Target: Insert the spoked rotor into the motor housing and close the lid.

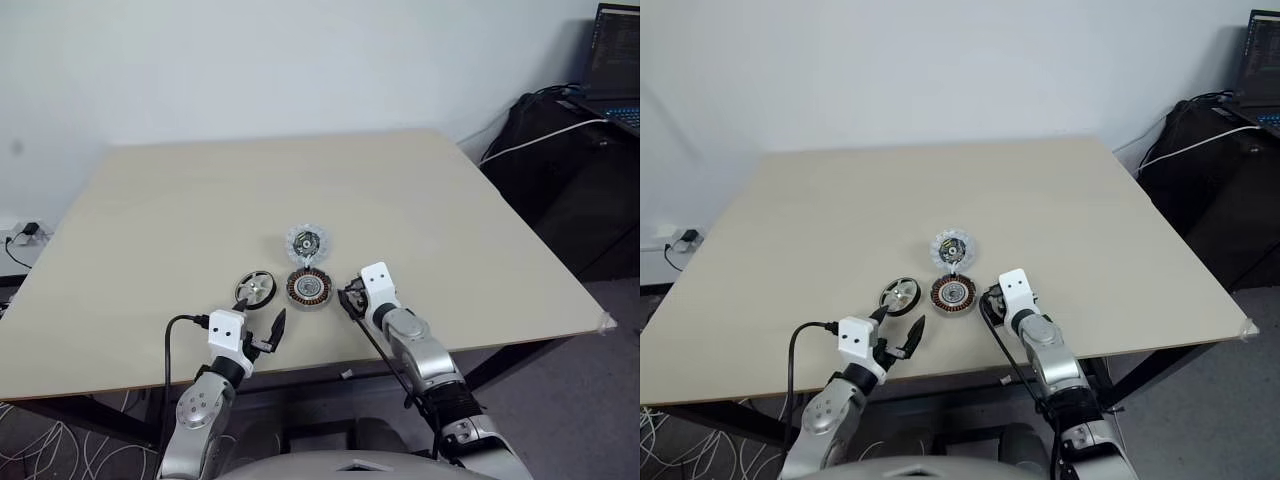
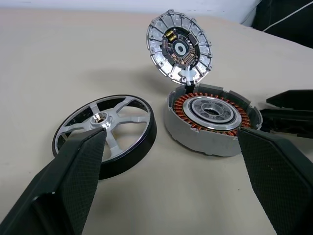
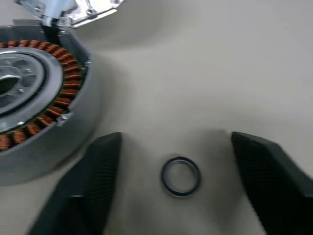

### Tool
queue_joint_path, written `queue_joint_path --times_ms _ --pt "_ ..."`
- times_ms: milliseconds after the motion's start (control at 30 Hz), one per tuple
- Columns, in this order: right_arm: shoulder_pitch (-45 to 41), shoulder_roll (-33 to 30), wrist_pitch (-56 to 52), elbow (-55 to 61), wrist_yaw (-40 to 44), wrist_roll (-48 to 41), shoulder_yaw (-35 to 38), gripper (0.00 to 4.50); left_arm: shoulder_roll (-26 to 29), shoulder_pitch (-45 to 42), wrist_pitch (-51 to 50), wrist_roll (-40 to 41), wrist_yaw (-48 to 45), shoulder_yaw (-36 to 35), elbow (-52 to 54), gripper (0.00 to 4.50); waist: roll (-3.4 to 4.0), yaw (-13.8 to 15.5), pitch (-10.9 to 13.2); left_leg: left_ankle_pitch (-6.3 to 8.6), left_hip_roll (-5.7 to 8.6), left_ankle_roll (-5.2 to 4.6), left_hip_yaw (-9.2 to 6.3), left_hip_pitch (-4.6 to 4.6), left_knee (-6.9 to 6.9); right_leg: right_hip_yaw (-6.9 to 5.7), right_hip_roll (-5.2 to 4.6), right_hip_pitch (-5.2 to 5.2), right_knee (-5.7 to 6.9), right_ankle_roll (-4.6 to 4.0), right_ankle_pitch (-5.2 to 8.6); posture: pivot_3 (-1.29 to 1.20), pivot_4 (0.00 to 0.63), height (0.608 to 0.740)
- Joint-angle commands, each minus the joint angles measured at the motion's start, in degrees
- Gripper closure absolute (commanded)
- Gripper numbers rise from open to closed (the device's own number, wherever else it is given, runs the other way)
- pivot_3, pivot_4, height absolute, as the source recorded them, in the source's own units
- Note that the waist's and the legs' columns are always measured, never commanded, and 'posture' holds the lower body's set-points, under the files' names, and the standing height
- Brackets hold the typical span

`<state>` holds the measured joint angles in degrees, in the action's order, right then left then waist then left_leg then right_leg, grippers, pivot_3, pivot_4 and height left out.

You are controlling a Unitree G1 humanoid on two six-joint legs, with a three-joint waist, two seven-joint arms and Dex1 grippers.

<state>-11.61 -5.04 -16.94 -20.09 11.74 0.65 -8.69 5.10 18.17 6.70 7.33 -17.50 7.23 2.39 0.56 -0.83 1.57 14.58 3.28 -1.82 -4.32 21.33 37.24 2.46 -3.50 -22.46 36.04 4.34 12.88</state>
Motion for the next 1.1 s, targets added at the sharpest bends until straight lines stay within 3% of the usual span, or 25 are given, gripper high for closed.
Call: queue_joint_path --times_ms 33,233,800,1100 --pt "-0.7 -0.1 0.3 -0.4 -0.3 0.5 0.5 1.87 -0.1 -0.3 1.3 -0.2 0.2 -0.2 0.8 0.0 0.08 0.0 0.0 0.0 0.0 0.0 0.0 0.0 0.01 0.01 0.0 0.01 0.0 0.01 -0.01 0.0 0.0 0.74" --pt "0.8 -0.2 0.1 0.9 -0.1 0.3 0.7 3.79 -0.1 -0.3 1.2 -0.1 0.1 -0.2 0.9 0.0 0.22 0.2 -0.2 0.0 0.02 0.01 0.0 0.0 0.05 0.01 -0.02 0.03 0.0 0.04 -0.03 0.0 0.0 0.74" --pt "3.2 0.2 1.8 10.8 -0.3 -2.0 3.3 3.79 0.0 -0.3 0.9 0.0 0.0 -0.2 1.0 0.0 0.29 0.1 -0.2 0.0 0.02 0.0 -0.01 0.05 0.01 0.02 -0.02 -0.04 0.0 0.01 0.0 0.0 0.0 0.74" --pt "0.1 3.3 -1.6 12.0 2.7 -0.7 -2.9 3.79 -0.1 -0.3 0.9 0.1 -0.1 -0.1 0.9 0.0 0.29 0.1 -0.2 -0.01 0.0 0.0 -0.01 0.05 -0.01 0.02 0.0 -0.06 0.0 0.0 0.0 0.0 0.0 0.74"
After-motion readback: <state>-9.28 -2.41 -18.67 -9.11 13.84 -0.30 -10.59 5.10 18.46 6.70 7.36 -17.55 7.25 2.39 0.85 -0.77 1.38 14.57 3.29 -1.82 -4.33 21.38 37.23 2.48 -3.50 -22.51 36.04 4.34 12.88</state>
